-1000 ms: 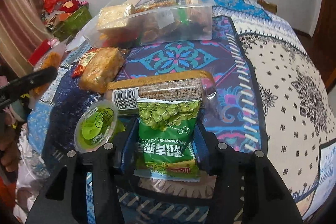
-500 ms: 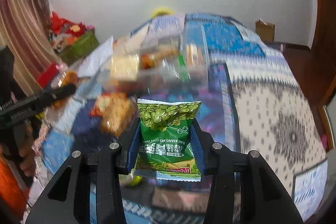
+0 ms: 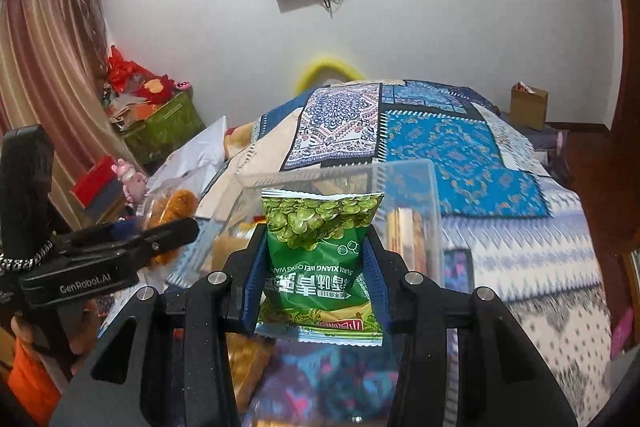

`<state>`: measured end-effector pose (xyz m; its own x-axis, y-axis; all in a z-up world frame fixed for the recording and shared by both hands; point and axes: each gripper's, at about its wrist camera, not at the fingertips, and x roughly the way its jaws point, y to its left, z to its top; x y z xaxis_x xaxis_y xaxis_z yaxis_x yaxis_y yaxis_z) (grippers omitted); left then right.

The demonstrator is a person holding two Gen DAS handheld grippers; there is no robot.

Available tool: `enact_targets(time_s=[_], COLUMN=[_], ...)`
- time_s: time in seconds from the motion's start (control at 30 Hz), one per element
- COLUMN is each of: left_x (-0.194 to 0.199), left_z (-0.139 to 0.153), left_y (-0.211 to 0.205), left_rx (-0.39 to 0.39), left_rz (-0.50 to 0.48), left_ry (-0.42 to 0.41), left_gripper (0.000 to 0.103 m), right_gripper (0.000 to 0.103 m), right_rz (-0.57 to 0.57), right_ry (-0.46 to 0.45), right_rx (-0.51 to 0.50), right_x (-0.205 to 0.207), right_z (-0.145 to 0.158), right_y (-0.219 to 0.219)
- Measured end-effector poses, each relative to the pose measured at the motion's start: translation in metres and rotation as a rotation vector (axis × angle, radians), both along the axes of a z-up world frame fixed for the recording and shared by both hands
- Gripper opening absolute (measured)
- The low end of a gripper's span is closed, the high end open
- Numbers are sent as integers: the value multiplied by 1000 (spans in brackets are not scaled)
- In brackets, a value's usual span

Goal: Organize snacks
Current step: 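Carry both bags over the clear box and release them inside with both tools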

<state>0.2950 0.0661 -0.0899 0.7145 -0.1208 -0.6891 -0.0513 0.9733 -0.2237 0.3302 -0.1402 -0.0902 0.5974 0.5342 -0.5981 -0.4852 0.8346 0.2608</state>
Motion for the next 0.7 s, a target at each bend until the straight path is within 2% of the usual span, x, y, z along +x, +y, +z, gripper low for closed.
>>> enact_targets(time_s=[0.17,0.37,0.53,0.63,0.7], left_x=[44,83,90,81,71], left_z=[-22,-46,-50,-42,-32], left_y=[-3,-10,-8,-5,-5], left_rx=[18,34,9,-18,-8], left_rz=[-9,-18,-11,-23,-31], left_ry=[47,92,102,89,63], left_gripper=[65,65,66,67,67], right_gripper=[41,41,46,53,60], right_rz=[-14,-19,-35,-24,-16], right_ry=[51,112,131,139,134], right_rx=[-25,-77,-125,-102,-82], right_x=[38,65,68,65,58], right_z=[-23,-51,-62,-57,-49], right_y=[13,24,26,20,14])
